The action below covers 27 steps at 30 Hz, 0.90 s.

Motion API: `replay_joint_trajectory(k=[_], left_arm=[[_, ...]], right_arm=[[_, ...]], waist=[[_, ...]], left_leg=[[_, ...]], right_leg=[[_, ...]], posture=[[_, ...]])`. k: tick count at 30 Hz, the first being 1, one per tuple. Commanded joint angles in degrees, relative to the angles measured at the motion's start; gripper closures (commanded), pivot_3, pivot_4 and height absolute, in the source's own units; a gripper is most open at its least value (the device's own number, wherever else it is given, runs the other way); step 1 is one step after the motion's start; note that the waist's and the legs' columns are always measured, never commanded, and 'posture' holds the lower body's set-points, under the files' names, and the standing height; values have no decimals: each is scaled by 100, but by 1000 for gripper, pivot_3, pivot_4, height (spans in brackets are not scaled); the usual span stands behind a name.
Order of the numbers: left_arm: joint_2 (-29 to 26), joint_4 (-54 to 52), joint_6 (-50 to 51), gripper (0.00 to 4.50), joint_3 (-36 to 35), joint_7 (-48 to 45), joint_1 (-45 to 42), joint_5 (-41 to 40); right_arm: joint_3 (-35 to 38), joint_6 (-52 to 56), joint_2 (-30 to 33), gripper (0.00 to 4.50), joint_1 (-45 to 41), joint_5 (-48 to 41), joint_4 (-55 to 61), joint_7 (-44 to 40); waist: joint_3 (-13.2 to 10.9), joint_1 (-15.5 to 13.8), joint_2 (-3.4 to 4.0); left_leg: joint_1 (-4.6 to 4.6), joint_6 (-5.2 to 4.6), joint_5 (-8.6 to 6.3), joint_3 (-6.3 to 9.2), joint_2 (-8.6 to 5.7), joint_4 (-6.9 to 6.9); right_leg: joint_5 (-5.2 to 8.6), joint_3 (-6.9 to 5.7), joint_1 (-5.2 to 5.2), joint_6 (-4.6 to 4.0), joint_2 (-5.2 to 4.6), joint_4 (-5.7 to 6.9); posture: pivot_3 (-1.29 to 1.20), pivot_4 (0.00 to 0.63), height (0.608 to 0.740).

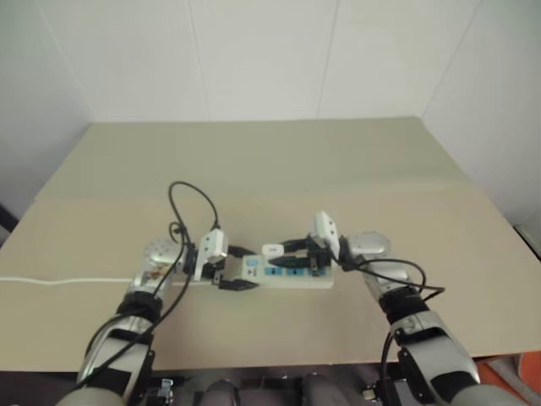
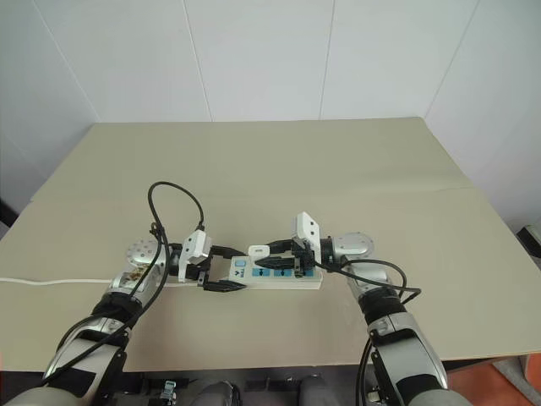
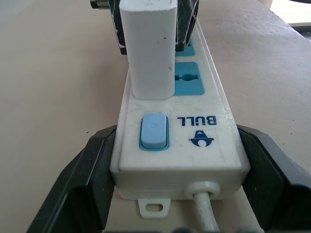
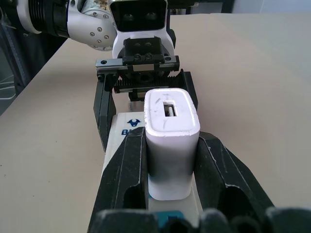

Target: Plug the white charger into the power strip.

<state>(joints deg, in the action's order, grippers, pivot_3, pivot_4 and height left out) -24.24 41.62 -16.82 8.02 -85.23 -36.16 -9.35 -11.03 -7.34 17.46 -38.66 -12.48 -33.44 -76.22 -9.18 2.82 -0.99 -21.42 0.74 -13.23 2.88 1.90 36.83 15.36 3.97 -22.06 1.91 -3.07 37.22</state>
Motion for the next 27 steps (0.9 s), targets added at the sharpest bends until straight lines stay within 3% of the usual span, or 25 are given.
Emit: replay_joint_trajectory(k=[1,9,19,24,26,27], left_arm=[[-4,-31,-19,1235,147,-97,96,88],[-6,-4,-15,1235,148,-124,73,86],[-23,47,-55,1235,164,-110,43,117],[9,115,101,1235,133,-36,-43,96],[77,101,254,457,6,5,-131,-67],[79,56,315,270,-27,-33,-145,-127]], right_arm=[[-277,89,73,3403,148,504,-402,224],[-211,485,112,3403,10,275,-385,-123],[-156,212,175,21,64,233,-297,-247],[-154,96,199,21,69,246,-308,-247],[-141,59,211,0,79,242,-299,-240],[-139,52,215,0,81,242,-298,-240]], waist=[[1,0,0],[2,1,0],[4,-18,-4],[4,-19,-4],[4,-31,-4],[3,-31,-5]], left_leg=[[1,0,0,0,0,0],[5,0,0,-2,0,0],[2,0,0,-1,0,0],[1,0,0,-1,0,0],[1,0,0,-1,-1,0],[1,0,0,-1,-2,0]], right_leg=[[0,0,1,0,0,0],[-1,2,3,-1,0,2],[0,2,3,0,0,0],[0,1,2,0,0,-1],[-1,1,3,0,0,-1],[0,1,3,0,-1,-1]], posture=[[0,150,740],[0,150,740],[0,150,740],[0,150,740],[0,150,740],[0,150,740]])
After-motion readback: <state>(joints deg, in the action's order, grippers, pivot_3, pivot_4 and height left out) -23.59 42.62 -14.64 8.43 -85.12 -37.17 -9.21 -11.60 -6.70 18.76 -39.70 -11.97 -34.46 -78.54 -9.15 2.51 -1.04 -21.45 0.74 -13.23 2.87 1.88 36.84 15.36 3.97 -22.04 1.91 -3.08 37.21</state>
